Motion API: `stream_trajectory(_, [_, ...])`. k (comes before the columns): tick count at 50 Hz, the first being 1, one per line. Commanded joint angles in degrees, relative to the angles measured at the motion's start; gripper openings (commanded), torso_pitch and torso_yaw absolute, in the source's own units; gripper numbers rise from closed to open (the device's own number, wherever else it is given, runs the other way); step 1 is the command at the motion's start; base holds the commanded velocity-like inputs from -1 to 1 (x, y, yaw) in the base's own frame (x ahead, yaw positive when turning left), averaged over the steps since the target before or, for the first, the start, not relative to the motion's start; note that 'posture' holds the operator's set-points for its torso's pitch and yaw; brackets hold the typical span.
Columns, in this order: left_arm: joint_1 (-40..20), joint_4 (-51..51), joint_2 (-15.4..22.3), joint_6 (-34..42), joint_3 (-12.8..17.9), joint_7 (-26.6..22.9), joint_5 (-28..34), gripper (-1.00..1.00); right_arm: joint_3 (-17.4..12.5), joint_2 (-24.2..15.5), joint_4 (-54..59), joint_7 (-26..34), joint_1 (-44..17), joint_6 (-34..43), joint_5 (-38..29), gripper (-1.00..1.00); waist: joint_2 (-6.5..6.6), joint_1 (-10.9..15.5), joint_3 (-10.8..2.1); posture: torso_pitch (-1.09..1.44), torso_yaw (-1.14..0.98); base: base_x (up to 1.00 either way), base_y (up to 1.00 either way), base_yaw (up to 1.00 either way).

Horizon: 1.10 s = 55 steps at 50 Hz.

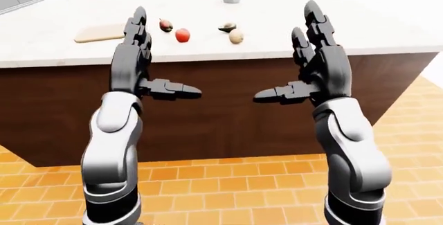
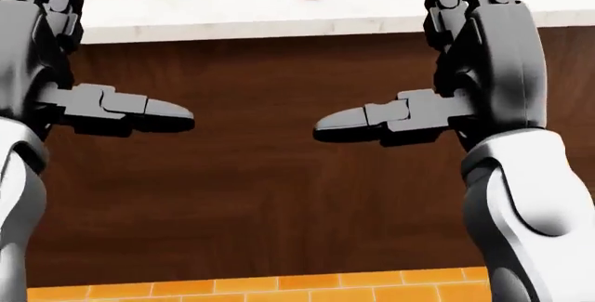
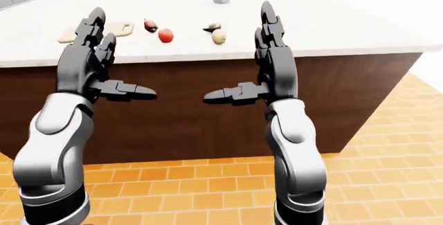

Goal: Place the avocado, onion, tomato and bell pepper on the cutting board.

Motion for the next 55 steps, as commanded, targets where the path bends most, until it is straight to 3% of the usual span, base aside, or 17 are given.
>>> stream_trajectory(1, [-1.70,-1.78,1.01,-0.94,1.28,0.43,0.65,1.00,0.25,0.13,-1.06,0.47,-0.71,-2.48,-0.02,1.00,0.27,0.04,-0.90,0.00,0.00,0.42,0.00,0.00])
stream_trajectory(4, [-2.01,-2.74,1.46,0.03,1.29,0.22,0.90,1.00,0.02,-0.09,-2.29,0.35,-2.04,-0.22,0.41,1.00,4.08,-0.33,-2.47,0.00,0.00,0.42,0.00,0.00])
stream_trajectory(7, [-1.88,-2.22,1.30,-0.49,1.23,0.25,1.22,1.00,-0.01,-0.06,-2.42,0.50,-1.75,-0.48,0.29,1.00,3.45,0.56,-0.89,0.00,0.00,0.42,0.00,0.00])
stream_trajectory(15, [-2.46,-2.78,1.51,0.18,1.42,-0.18,1.90,1.00,-0.15,-0.09,-2.02,0.62,-2.14,-0.78,0.46,1.00,-0.94,2.06,-1.40,0.00,0.00,0.44,0.00,0.00])
stream_trajectory(18, [-2.74,-3.41,1.50,0.77,1.41,-0.07,1.92,1.00,-0.13,-0.04,-2.30,0.66,-2.16,-0.58,0.52,1.00,-5.71,2.06,-2.74,0.00,0.00,0.53,0.00,0.00])
stream_trajectory(19, [-2.71,-3.42,1.57,0.75,1.32,-0.16,1.93,1.00,0.27,0.09,-1.99,0.78,-1.15,-1.85,0.23,1.00,-3.26,1.56,-1.31,0.00,0.00,0.52,0.00,0.00])
stream_trajectory(20, [-2.78,-3.20,1.56,0.59,1.41,-0.03,1.98,1.00,0.48,0.29,-2.06,0.73,-1.24,-1.75,0.22,1.00,-4.55,2.07,-0.72,0.00,0.00,0.53,0.00,0.00])
stream_trajectory(22, [-2.86,-3.23,1.71,0.65,1.35,-0.12,2.11,1.00,0.66,0.46,-1.94,0.84,-1.34,-1.86,0.00,1.00,-4.35,1.07,-1.24,0.00,0.00,0.52,0.00,0.00])
stream_trajectory(28, [-2.39,-3.95,2.08,1.04,1.80,-0.34,2.17,1.00,0.65,0.49,-2.60,0.65,-2.05,-0.58,0.16,1.00,-1.38,-0.09,-1.07,0.00,0.00,0.52,0.00,0.00])
stream_trajectory(32, [-2.29,-5.62,2.80,2.39,2.39,-0.59,2.11,1.00,0.90,0.57,-2.20,1.07,-1.83,-1.13,-0.34,1.00,3.44,-0.42,-2.76,0.00,0.00,0.53,0.00,0.00])
stream_trajectory(35, [-1.89,-6.00,2.66,2.34,2.41,-0.47,2.21,1.00,1.06,0.88,-2.22,0.93,-1.51,-1.15,-0.68,1.00,3.37,0.15,-0.49,0.00,0.00,0.52,0.00,0.00])
stream_trajectory(41, [-1.90,-6.31,3.02,2.48,2.61,-0.75,2.28,1.00,1.39,1.09,-2.08,1.14,-0.70,-1.70,-1.93,1.00,1.67,1.15,-2.32,0.00,0.00,0.34,0.00,0.00])
stream_trajectory(44, [-2.00,-6.54,3.19,2.80,2.81,-0.93,2.25,1.00,1.40,1.26,-2.11,1.17,-1.16,-2.04,-2.10,1.00,-0.80,0.93,-1.52,0.00,0.00,0.00,0.00,0.00])
stream_trajectory(46, [-2.06,-6.29,3.20,2.63,2.92,-0.78,2.22,1.00,0.91,1.52,-2.49,0.79,-1.45,-1.58,-1.44,1.00,-4.42,1.25,-2.64,0.00,0.00,0.00,0.00,0.00])
stream_trajectory(47, [-2.01,-6.11,3.22,2.45,2.58,-0.91,2.32,1.00,0.97,1.32,-2.44,0.68,-1.34,-1.70,-1.53,1.00,-2.96,1.48,-1.16,0.00,0.00,0.00,0.00,0.00])
stream_trajectory(48, [-2.23,-6.03,3.12,2.53,2.59,-0.93,2.21,1.00,0.96,1.22,-2.53,0.53,-1.31,-1.54,-1.58,1.00,-3.72,1.24,-0.64,0.00,0.00,0.00,0.00,0.00])
stream_trajectory(55, [-2.39,-6.68,3.35,3.11,2.57,-1.15,2.34,1.00,0.19,1.00,-4.11,-1.35,-3.33,1.69,1.04,1.00,-2.47,0.40,-0.03,0.00,0.00,0.00,0.00,0.00])
